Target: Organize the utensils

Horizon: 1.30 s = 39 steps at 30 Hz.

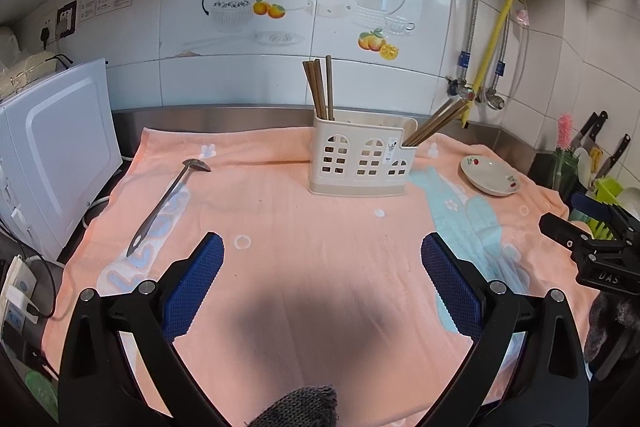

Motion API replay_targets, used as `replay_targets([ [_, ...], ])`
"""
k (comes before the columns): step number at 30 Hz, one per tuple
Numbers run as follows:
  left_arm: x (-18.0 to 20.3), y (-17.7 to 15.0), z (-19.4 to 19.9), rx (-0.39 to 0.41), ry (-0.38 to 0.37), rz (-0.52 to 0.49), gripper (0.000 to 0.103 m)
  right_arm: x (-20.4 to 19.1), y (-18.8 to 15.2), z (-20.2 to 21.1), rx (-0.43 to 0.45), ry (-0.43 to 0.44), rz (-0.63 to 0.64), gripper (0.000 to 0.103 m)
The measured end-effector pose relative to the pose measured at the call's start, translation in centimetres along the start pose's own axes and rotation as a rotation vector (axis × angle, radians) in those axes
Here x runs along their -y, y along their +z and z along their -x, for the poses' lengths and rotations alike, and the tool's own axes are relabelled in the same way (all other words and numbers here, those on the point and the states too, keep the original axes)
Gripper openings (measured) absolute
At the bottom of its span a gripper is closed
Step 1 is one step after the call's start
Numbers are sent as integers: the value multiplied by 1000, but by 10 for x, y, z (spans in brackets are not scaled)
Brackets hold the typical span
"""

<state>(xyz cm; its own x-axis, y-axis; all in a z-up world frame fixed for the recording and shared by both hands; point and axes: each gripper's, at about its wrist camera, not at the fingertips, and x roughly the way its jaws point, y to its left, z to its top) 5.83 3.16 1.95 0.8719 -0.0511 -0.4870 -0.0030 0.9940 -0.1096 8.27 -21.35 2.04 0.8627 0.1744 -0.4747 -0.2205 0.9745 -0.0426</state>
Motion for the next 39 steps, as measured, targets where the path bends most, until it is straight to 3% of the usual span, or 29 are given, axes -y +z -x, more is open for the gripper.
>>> replay_targets([
  [39, 4, -4, -3, -23, -4, -2, 98, 1, -3, -1, -13, 1, -4, 96],
])
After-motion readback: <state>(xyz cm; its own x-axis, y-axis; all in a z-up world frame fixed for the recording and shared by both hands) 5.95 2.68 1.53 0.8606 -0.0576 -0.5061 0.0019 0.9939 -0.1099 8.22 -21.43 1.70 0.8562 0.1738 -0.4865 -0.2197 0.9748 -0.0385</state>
